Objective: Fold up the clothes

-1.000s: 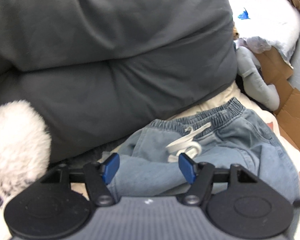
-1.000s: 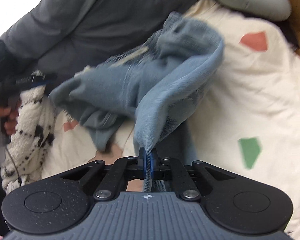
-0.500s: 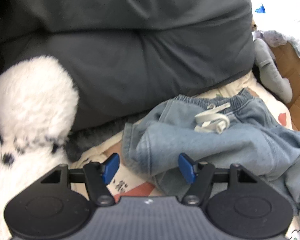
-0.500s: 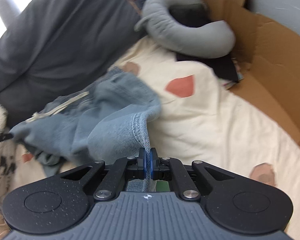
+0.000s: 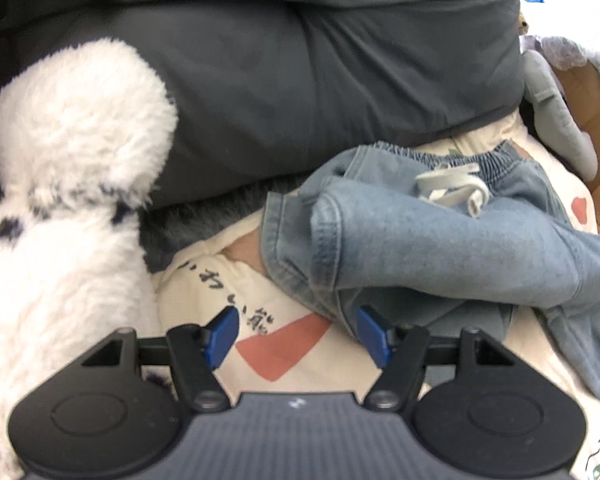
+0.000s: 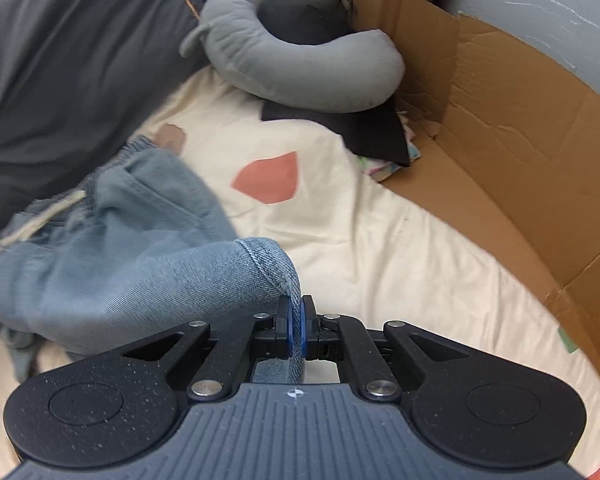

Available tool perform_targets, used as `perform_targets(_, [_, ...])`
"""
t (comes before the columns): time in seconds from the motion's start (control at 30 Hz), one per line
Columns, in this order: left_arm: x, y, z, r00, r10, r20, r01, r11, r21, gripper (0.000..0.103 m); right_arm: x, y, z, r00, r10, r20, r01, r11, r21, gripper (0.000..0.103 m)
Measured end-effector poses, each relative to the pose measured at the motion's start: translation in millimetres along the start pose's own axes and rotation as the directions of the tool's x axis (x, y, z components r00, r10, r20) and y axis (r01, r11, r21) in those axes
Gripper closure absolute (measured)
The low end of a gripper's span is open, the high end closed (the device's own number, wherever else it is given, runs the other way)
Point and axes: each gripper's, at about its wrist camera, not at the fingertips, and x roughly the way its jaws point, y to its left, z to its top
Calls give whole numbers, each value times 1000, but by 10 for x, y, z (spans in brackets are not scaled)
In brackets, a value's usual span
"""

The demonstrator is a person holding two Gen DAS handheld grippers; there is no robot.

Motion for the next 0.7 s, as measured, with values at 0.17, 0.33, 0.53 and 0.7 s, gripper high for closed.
perform_targets(0.17, [103,-30,-100,1000,-12,-23,12,1000,-4,35,241,-91,38,997,-47,-62,51,997,64,95])
perform_targets(0.33, [279,-94,-195,998,-19,-52,20,1000,9,35,120,-12,-7,997,-64,-40,67,995,68,66])
perform_targets(0.53, [402,-213,-304,996,-61,-68,61,998,5,35,-176,102,-101,998,-60,2,60,998,21,63])
perform_targets(0.7, [488,-367,-370,989,-126,-72,125,992,-15,36,-424,164,-189,998,0,69,1,1000,-3,60])
